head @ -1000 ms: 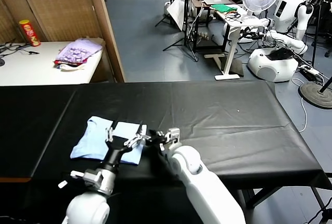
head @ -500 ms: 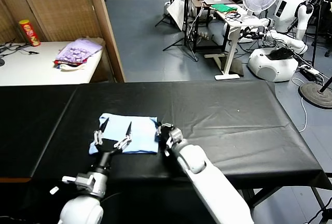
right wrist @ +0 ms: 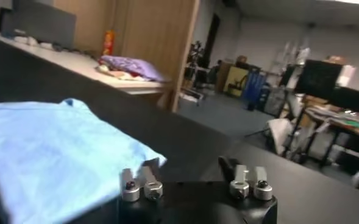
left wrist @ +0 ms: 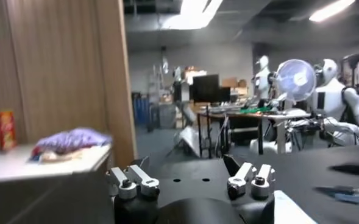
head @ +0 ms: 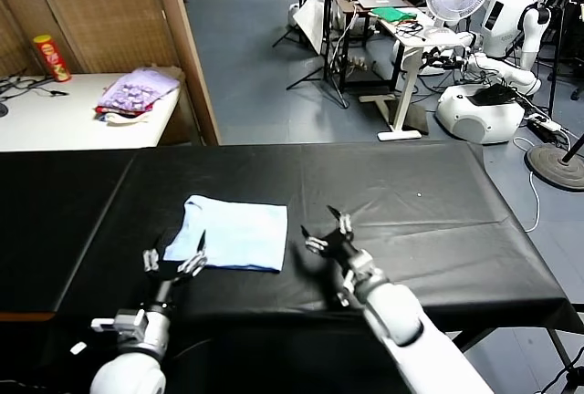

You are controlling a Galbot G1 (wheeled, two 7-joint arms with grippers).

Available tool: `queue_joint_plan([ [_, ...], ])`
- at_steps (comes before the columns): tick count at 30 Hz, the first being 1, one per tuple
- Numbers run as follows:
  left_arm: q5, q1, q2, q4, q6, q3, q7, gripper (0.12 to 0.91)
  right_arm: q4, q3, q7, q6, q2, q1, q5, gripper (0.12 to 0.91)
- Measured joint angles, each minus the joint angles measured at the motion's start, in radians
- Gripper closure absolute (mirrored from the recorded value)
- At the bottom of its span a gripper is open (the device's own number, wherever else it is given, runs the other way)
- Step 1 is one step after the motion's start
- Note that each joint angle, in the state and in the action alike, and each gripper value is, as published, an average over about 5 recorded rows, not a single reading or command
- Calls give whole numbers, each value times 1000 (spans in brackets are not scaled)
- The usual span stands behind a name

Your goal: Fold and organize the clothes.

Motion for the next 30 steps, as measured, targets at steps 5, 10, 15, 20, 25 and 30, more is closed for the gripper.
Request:
queue_joint_plan([
  [5,-82,42,32,-36,40,-31,-31,232,135,79,47,-50,-35,-132,87,228],
  [10,-126,119,65,-85,49,-74,-39,232,246,151,102,-89,-34,-263,171,227],
  [15,-163,237,93,-141,62,-116,-43,232,336,204,158,-110,-22,-389,191,227],
  [20,-201,347,111,-203,72,-152,-43,232,422,232,227,-115,-16,-500,158,227],
  [25,-289,412,117,-265,168,-182,-91,232,478,244,286,-132,-1,-581,96,227],
  [30,-307,441,121,-297,244,-209,-86,232,501,247,295,-141,6,-619,86,227],
])
